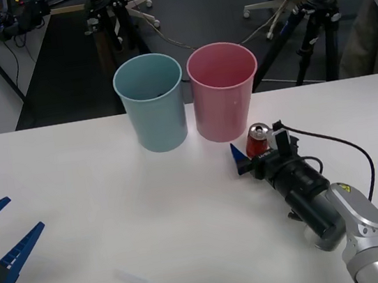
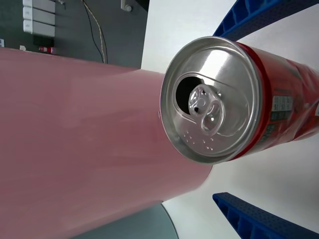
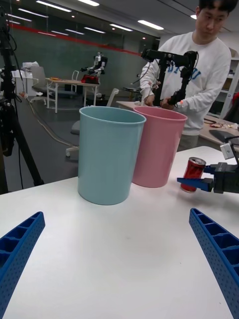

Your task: Grasp the object on the table and drop it into the matching bin: aluminum can to the light blue bin, PET bottle to the pink bin.

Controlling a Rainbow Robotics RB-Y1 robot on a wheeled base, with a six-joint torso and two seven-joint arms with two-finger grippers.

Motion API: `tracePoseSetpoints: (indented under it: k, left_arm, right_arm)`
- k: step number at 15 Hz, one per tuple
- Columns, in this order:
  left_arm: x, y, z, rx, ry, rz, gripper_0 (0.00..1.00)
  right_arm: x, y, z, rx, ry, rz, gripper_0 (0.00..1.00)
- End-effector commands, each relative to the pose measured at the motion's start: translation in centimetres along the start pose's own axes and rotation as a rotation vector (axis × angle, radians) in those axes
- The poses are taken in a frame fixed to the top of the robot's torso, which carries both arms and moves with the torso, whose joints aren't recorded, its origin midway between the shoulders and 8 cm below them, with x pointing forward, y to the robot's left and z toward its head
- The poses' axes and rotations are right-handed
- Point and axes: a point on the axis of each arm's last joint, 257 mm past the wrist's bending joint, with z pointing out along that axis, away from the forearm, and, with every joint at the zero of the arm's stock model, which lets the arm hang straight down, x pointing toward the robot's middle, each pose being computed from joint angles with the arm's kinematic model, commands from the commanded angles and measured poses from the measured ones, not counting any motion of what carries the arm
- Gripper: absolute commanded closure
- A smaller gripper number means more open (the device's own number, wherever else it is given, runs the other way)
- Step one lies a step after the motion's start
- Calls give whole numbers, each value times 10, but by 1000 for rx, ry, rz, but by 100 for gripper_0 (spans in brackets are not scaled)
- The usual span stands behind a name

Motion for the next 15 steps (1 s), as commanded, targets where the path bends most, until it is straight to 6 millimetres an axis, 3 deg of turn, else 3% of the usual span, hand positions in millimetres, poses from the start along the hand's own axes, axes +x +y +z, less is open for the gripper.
tracePoseSetpoints:
  k: [1, 12, 15]
  left_arm:
    - [0, 0, 0, 0, 0, 0, 0]
    - [0, 0, 0, 0, 0, 0, 0]
    - [0, 0, 0, 0, 0, 0, 0]
  right_arm:
    - [1, 1, 0, -1, 1, 10, 100]
    - [-6, 5, -4, -38, -27, 35, 100]
    - [-20, 6, -24, -44, -72, 20, 100]
